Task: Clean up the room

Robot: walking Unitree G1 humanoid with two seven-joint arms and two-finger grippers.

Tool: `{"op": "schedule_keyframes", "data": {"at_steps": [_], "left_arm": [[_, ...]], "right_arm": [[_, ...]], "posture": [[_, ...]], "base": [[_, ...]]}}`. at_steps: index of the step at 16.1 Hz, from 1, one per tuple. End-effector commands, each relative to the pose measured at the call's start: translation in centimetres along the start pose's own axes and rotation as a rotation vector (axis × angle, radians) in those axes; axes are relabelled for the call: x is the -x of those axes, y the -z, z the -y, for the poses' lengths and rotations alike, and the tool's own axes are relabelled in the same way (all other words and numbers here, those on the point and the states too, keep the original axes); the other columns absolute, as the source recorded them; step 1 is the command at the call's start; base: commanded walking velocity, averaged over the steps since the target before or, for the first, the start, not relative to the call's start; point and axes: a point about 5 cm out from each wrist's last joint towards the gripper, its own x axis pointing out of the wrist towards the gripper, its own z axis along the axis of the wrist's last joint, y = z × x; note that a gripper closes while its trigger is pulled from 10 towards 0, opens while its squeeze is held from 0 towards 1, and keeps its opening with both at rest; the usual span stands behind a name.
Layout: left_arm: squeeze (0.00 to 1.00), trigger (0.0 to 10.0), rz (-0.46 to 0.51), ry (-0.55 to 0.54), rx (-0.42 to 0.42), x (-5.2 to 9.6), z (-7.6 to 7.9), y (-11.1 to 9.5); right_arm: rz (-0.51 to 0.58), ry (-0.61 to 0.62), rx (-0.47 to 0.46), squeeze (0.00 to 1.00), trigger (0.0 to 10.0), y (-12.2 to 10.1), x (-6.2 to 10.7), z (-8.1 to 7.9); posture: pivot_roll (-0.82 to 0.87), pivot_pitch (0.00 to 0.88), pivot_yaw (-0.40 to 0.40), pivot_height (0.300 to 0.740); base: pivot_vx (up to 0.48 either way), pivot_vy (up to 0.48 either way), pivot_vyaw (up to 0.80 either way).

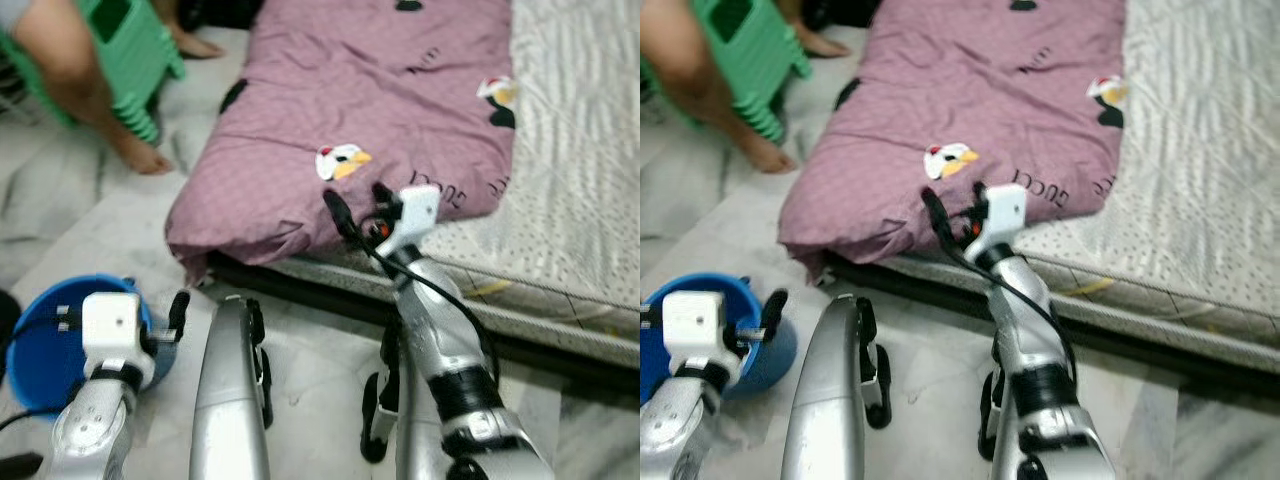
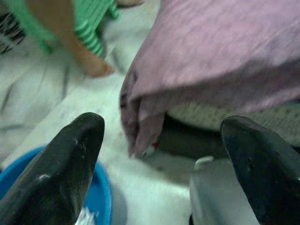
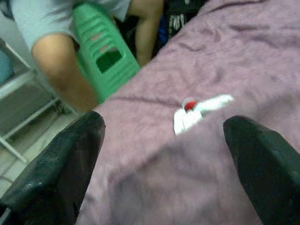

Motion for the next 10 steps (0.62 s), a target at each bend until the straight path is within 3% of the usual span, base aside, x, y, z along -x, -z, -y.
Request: {"op": "schedule_keyframes", "data": {"at_steps": [1,2,5,7,10], "left_arm": [[0.00,10.0,-0.033,-0.007,-0.011,0.6,-0.3,0.5],[0.00,10.0,-0.033,-0.007,-0.011,0.6,-0.3,0.4],[0.00,10.0,-0.028,0.007,-0.013,0.2,-0.2,0.4],[0.00,10.0,-0.022,0.014,-0.014,0.0,0.1,0.2],[0.00,10.0,-0.022,0.016,-0.014,0.0,0.2,0.3]], "right_arm": [[0.017,-0.034,-0.077,0.00,10.0,0.1,-0.7,-1.2],[0.022,-0.048,-0.102,0.00,10.0,0.0,-0.9,-1.7],[-0.024,-0.156,-0.137,0.00,10.0,1.1,-2.1,-5.7],[-0.109,-0.114,-0.083,0.00,10.0,2.8,-2.5,-6.6],[-0.193,0.005,-0.013,0.00,10.0,4.4,-2.1,-5.3]], "posture": [[0.19,0.357,0.037,0.569],[0.19,0.356,0.038,0.569],[0.18,0.354,0.043,0.569],[0.18,0.354,0.043,0.569],[0.18,0.356,0.040,0.569]], "base": [[0.000,0.000,0.00],[0.000,0.000,0.00],[0.000,0.000,0.00],[0.000,0.000,0.00],[0.000,0.000,0.00]]}}
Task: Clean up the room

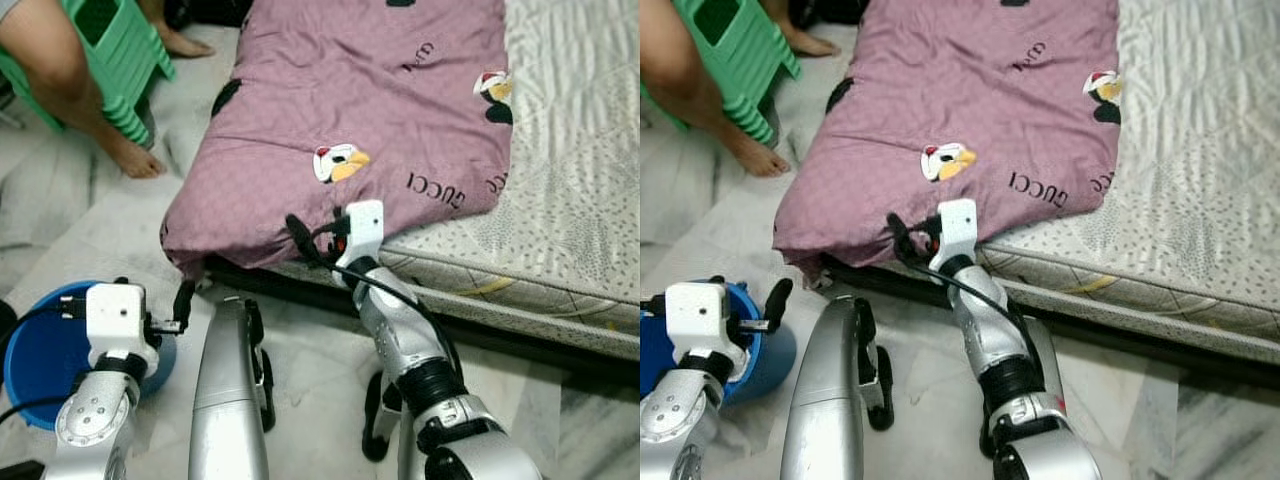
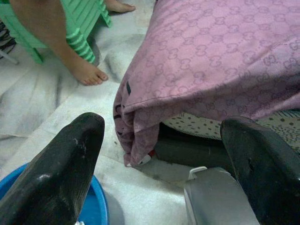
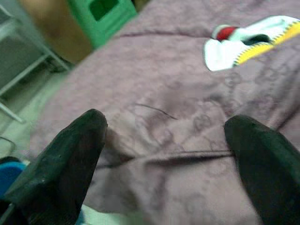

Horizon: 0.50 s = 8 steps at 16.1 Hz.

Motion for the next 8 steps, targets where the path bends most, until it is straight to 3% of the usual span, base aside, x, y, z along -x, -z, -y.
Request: {"op": "schedule_keyframes", "data": {"at_steps": [1,3,6,7,8], "left_arm": [[0.00,10.0,-0.041,-0.005,-0.012,0.5,-0.2,0.8],[0.00,10.0,-0.041,-0.007,-0.012,0.4,-0.2,0.9],[0.00,10.0,-0.035,-0.008,-0.014,0.3,-0.2,0.9],[0.00,10.0,-0.033,-0.007,-0.015,0.2,-0.1,0.9],[0.00,10.0,-0.033,-0.007,-0.015,0.2,-0.1,0.9]], "right_arm": [[0.014,0.028,-0.024,0.00,10.0,-0.4,-0.9,-1.6],[0.030,0.089,-0.023,0.00,10.0,-0.6,-0.8,-0.4],[0.115,0.337,0.041,0.00,10.0,-2.1,0.2,4.4],[0.127,0.436,0.060,0.00,10.0,-2.5,1.3,6.6],[0.126,0.489,0.072,0.00,10.0,-2.5,2.1,7.8]], "posture": [[0.18,0.359,0.038,0.569],[0.18,0.359,0.039,0.569],[0.17,0.355,0.043,0.569],[0.17,0.353,0.042,0.569],[0.16,0.352,0.041,0.569]], "base": [[0.000,0.000,0.00],[0.000,0.000,0.00],[0.000,0.000,0.00],[0.000,0.000,0.00],[0.000,0.000,0.00]]}}
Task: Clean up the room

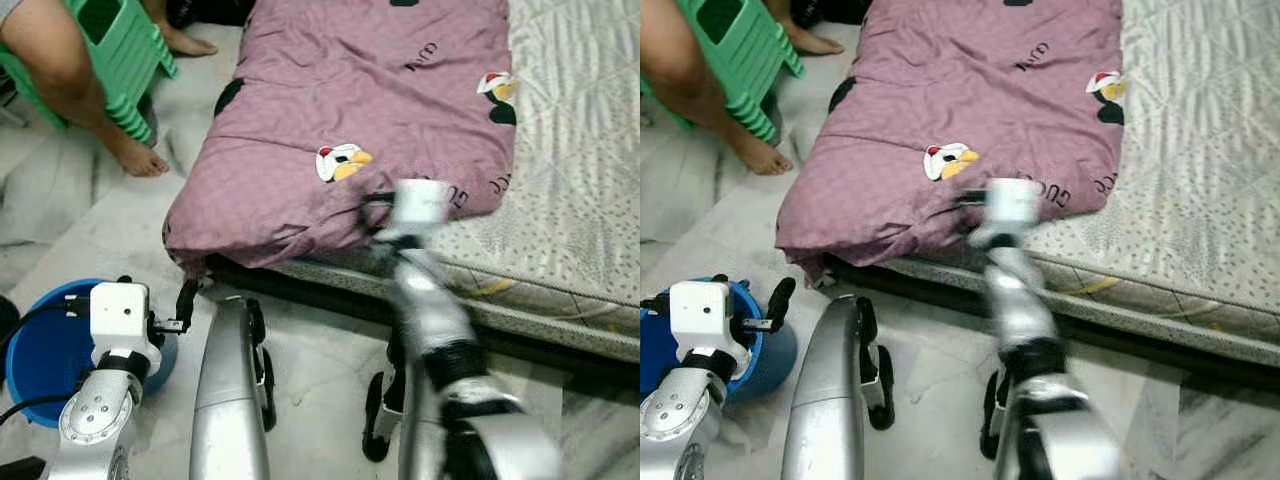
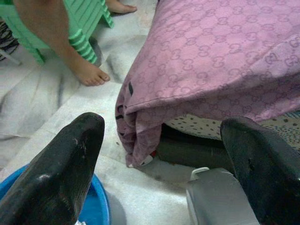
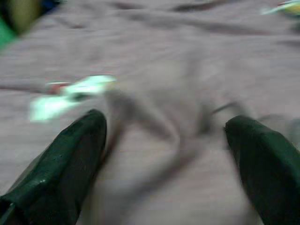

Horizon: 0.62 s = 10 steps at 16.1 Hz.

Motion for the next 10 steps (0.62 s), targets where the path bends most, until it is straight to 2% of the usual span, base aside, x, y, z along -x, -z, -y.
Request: {"op": "schedule_keyframes", "data": {"at_steps": [1,2,3,4,6,8,10], "left_arm": [[0.00,10.0,-0.040,-0.006,-0.006,0.4,-0.1,0.9],[0.00,10.0,-0.040,-0.007,-0.006,0.4,-0.1,0.9],[0.00,10.0,-0.042,-0.006,-0.004,0.5,-0.1,1.0],[0.00,10.0,-0.045,-0.001,0.000,0.4,0.0,1.2],[0.00,10.0,-0.048,0.012,0.004,0.1,0.4,1.3],[0.00,10.0,-0.047,0.018,0.002,-0.1,0.4,1.2],[0.00,10.0,-0.044,0.014,-0.002,-0.2,0.1,1.1]], "right_arm": [[-0.028,0.080,0.009,0.00,10.0,0.8,1.0,1.9],[-0.032,0.102,0.016,0.00,10.0,0.9,1.4,2.7],[-0.064,0.155,0.044,0.00,10.0,1.7,3.2,5.1],[-0.117,0.212,0.081,0.00,10.0,2.7,5.7,7.3],[-0.142,0.226,0.081,0.00,10.0,3.3,7.4,8.0],[-0.145,0.241,0.060,0.00,10.0,3.2,7.8,7.8],[-0.074,0.173,0.102,0.00,10.0,1.5,7.3,6.9]], "posture": [[0.16,0.351,0.041,0.569],[0.16,0.351,0.041,0.569],[0.14,0.352,0.037,0.569],[0.12,0.354,0.038,0.569],[0.11,0.352,0.042,0.569],[0.12,0.349,0.048,0.569],[0.12,0.342,0.052,0.569]], "base": [[0.000,0.000,0.00],[0.000,0.000,0.00],[0.000,0.000,0.00],[0.000,0.000,0.00],[0.000,0.000,0.00],[0.000,0.000,0.00],[0.000,0.000,0.00]]}}
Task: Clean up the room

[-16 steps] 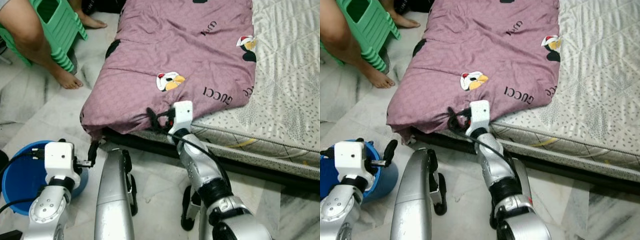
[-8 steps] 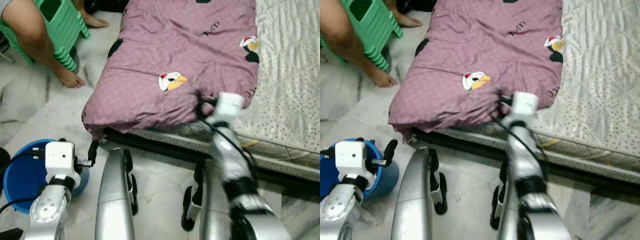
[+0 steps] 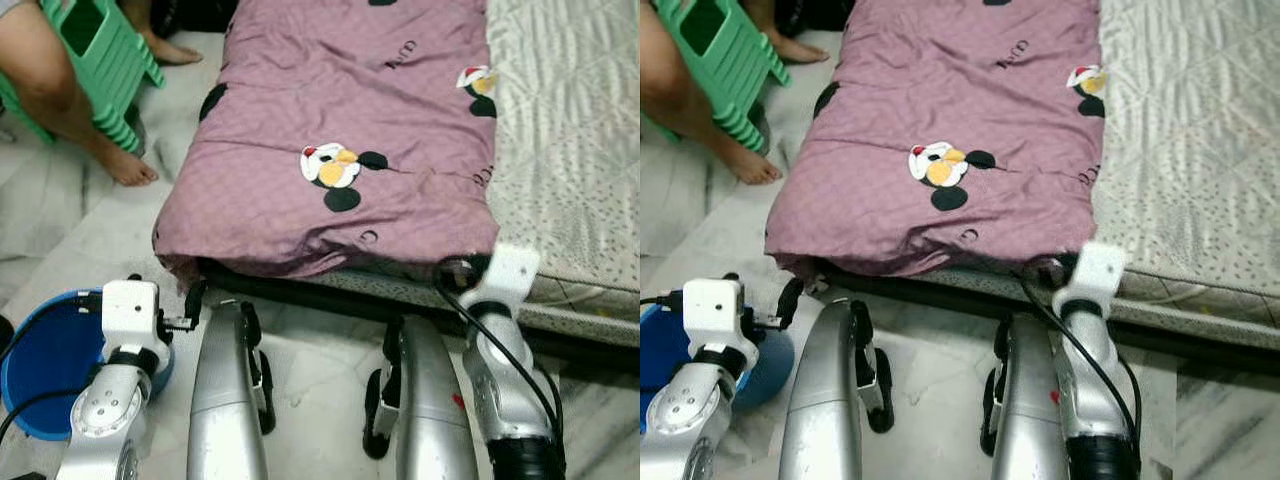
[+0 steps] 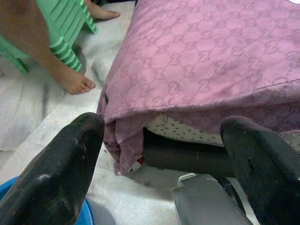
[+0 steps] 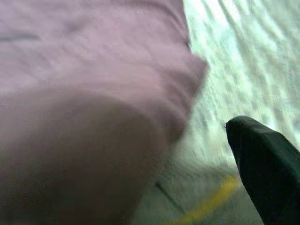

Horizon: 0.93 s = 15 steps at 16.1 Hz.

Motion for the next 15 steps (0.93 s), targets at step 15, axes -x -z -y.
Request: {"op": "schedule_keyframes", "data": {"at_steps": [15], "left_arm": [[0.00,10.0,0.008,0.011,0.003,-1.8,0.2,0.2]], "right_arm": [[0.148,0.125,0.026,0.00,10.0,-6.4,1.1,6.4]], "posture": [[0.03,0.308,0.062,0.569]], "base": [[0.000,0.000,0.00]]}}
